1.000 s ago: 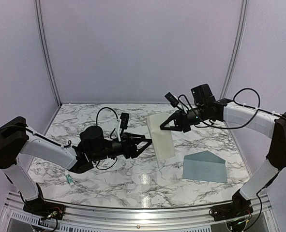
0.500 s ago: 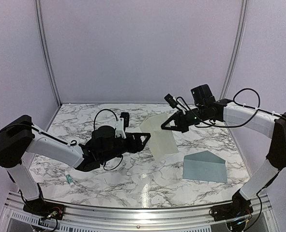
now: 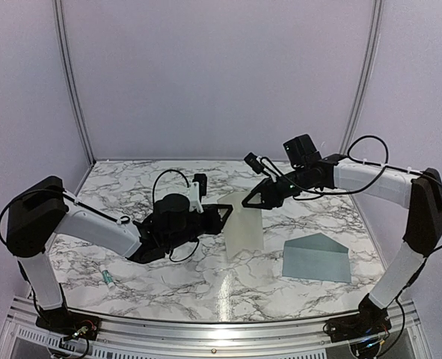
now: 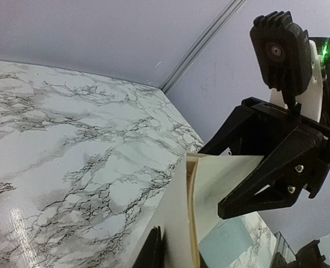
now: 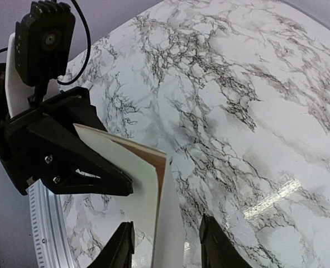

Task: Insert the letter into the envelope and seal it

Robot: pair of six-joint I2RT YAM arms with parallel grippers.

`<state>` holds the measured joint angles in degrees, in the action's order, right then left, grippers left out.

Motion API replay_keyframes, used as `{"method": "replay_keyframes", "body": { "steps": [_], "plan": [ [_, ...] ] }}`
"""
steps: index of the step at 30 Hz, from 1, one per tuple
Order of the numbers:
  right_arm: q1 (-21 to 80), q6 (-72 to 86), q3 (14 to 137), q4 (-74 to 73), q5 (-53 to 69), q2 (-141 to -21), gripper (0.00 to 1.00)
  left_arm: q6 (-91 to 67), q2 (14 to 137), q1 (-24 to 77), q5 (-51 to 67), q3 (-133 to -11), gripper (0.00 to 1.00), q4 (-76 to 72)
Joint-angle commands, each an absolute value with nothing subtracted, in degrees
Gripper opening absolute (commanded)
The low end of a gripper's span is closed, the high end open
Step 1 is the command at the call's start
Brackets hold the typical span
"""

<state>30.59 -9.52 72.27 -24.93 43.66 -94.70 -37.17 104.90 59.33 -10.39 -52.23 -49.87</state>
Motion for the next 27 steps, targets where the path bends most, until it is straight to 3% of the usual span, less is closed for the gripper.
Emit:
{"method": "replay_keyframes", "body": {
  "steps": [1,8,13,19,27],
  "plan": [
    [31.7,-8.7,75.6,-26.2,39.2,-96.3,0.38,-38.9,105.5,59.9,-12.4,-53.0,0.09,-51.5],
    [34.2,-9.2,75.3,-26.5,35.5,-97.3,0.45,-39.5,104.9,60.3,-14.2,-53.0,0.04,-51.8],
    [34.9,-7.9,75.3,-26.0,28.6,-97.4,0.42,-40.6,104.7,60.5,-15.5,-53.0,0.03,-52.0],
    [34.9,-6.2,75.2,-24.9,23.6,-97.1,0.24,-41.6,105.1,60.5,-15.3,-53.7,0.03,-52.0],
    [35.6,-5.9,76.0,-24.8,20.4,-98.7,0.11,-44.5,106.6,60.7,-15.1,-55.0,0.04,-52.2]
  ]
}}
